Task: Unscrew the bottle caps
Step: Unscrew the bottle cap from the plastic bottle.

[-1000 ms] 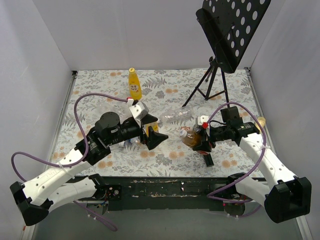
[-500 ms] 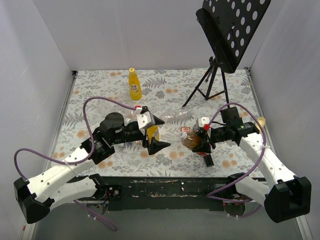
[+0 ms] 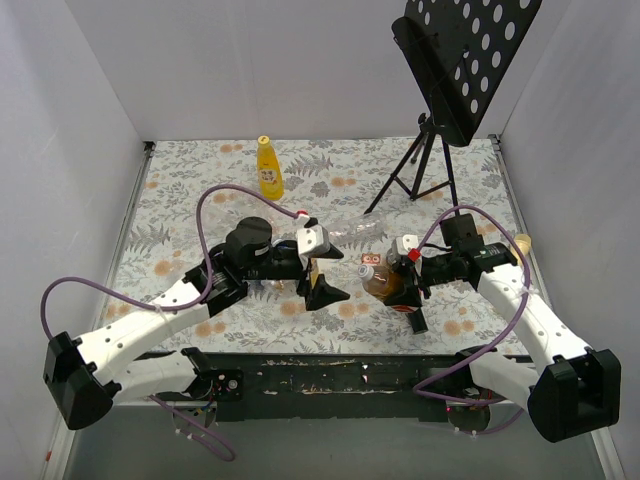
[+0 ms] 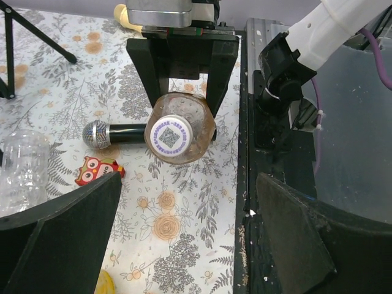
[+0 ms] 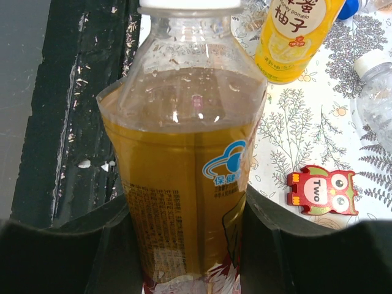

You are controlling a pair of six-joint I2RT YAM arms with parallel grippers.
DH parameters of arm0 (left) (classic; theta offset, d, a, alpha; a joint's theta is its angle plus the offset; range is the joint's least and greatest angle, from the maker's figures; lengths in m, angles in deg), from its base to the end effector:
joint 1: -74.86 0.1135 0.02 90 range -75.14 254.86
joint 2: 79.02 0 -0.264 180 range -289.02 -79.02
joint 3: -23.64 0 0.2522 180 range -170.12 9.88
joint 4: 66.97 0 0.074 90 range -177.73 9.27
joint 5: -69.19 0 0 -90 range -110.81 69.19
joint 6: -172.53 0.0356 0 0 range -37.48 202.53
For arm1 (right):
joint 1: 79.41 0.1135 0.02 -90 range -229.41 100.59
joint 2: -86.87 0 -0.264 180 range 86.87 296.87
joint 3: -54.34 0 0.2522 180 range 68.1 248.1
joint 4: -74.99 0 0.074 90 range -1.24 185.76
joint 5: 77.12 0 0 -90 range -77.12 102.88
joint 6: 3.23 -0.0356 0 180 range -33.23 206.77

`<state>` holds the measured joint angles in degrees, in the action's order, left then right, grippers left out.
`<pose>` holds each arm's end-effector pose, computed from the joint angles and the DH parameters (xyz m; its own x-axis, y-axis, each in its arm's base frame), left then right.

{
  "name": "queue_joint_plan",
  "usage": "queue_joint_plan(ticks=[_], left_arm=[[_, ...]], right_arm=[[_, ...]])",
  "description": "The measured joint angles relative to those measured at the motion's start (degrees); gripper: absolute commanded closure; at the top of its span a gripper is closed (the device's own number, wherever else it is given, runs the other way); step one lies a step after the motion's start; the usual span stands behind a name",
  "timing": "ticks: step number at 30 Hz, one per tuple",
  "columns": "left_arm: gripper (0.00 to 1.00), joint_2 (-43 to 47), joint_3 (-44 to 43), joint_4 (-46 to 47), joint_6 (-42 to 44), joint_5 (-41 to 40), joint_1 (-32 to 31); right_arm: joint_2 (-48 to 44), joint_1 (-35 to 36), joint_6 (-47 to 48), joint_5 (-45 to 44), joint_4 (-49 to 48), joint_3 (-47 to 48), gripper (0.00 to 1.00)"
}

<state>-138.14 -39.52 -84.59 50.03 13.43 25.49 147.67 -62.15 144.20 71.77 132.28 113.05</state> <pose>0.1389 -0.1926 0.3336 -0.6574 0.0841 -0.7488 0.7474 0.1997 -0.6337 0.1727 0.0856 0.2552 0.0377 -0.4442 -0.8951 -0.9993 -0.0192 -0.0326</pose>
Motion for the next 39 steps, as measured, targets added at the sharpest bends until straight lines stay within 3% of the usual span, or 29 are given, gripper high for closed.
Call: queue_joint_plan(ticks=[14, 17, 20, 22, 30, 39], left_arm=[[0.39, -11.1, -6.4, 1.4, 0.6, 1.8, -2.3], [0.59, -12.7, -7.0, 1.7, 0.8, 1.8, -2.7], [0.89, -13.6, -7.3, 1.9, 1.2, 1.3, -2.9], [1.00, -13.7, -7.4, 1.9, 1.1, 1.4, -2.6], [1.00, -14.1, -8.9, 0.1, -5.3, -1.4, -2.7], [1.00, -19.4, -18.4, -12.1, -41.9, -19.1, -2.8]], right_arm=[[0.4, 0.0, 0.0, 0.9, 0.0, 0.0, 0.88], [0.4, 0.0, 0.0, 0.9, 0.0, 0.0, 0.88], [0.4, 0.0, 0.5, 1.2, 0.3, 0.0, 0.88], [0.5, 0.0, 0.5, 1.1, 0.4, 0.0, 0.88], [0.5, 0.0, -0.9, 1.3, 0.0, 0.0, 0.91], [-1.4, -0.4, -12.4, -5.8, -10.4, -1.3, 0.94]])
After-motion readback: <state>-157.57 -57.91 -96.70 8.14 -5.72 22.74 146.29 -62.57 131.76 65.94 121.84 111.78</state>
